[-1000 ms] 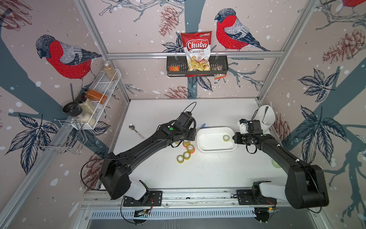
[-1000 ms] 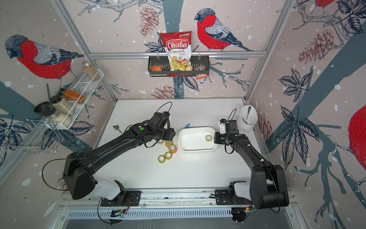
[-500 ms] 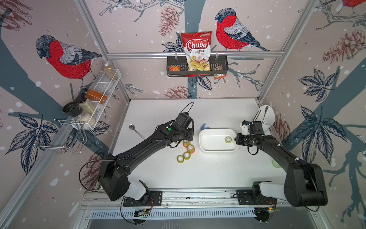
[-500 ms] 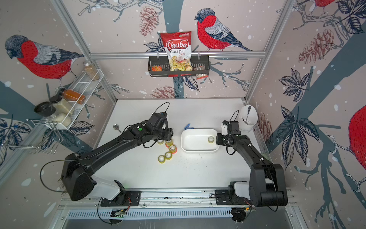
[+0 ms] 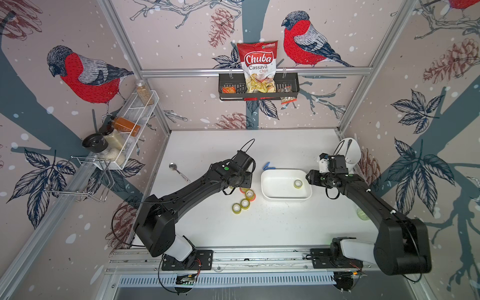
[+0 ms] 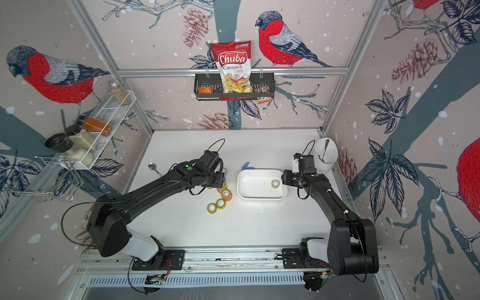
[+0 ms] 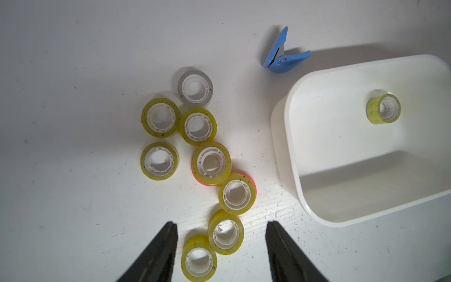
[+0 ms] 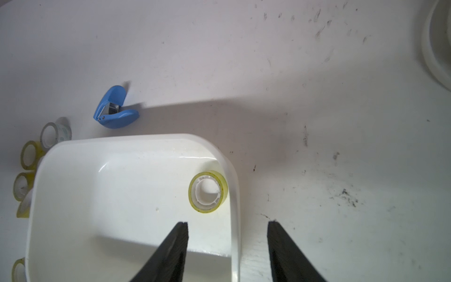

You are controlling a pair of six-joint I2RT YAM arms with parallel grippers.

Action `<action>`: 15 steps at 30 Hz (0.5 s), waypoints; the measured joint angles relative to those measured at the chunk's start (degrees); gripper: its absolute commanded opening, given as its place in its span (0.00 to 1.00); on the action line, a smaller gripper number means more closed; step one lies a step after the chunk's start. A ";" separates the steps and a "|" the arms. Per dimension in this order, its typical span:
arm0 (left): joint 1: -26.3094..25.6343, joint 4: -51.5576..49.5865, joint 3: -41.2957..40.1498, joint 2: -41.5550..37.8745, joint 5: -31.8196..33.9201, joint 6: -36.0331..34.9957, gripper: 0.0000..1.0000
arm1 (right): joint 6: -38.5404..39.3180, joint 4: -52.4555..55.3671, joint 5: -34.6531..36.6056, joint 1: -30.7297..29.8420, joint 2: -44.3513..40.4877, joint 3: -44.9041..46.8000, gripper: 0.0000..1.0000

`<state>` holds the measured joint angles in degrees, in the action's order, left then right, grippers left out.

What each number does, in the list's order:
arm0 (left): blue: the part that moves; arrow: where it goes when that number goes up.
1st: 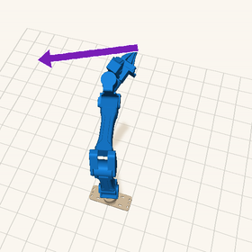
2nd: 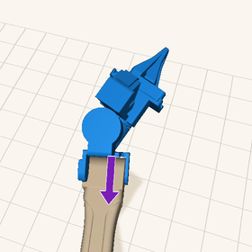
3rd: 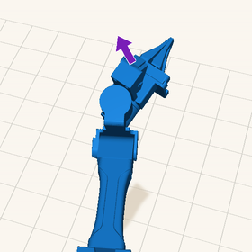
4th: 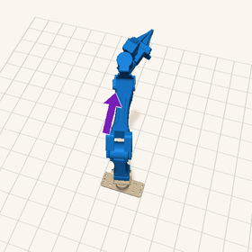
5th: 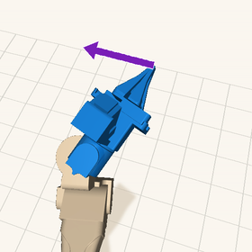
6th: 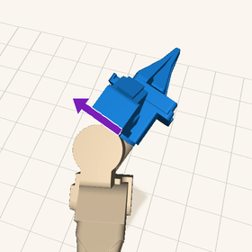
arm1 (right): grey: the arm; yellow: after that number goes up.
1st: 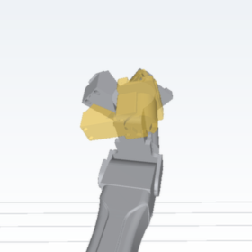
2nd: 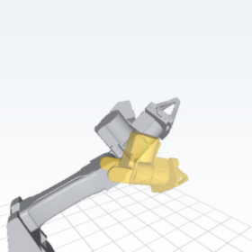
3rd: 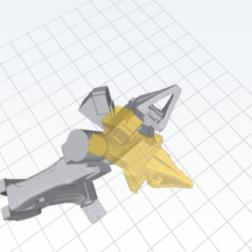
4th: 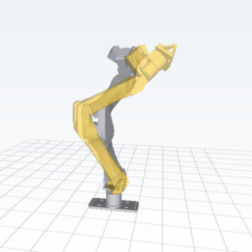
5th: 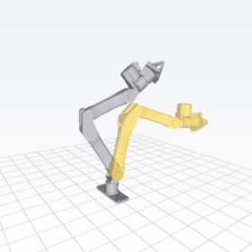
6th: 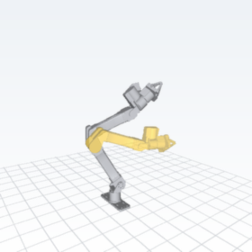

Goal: Put the transparent tape into the storage box
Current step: Pick up the tape from the center of the board.

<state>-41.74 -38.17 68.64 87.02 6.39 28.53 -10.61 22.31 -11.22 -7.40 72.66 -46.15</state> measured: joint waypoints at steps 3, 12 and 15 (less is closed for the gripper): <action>0.00 0.22 -1.46 0.59 -0.15 -0.35 0.61 | -0.31 2.27 2.27 -2.80 0.46 -3.58 0.65; 0.00 0.70 -2.27 5.51 -0.46 -1.46 0.60 | -1.46 9.03 3.65 -10.60 6.25 -11.76 0.68; 0.00 0.79 -1.90 7.26 -0.70 -1.46 0.59 | -1.49 9.62 3.48 -11.54 6.45 -11.85 0.67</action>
<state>-41.74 -37.39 66.74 94.28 5.69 27.07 -12.10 31.92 -7.75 -18.94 79.11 -58.00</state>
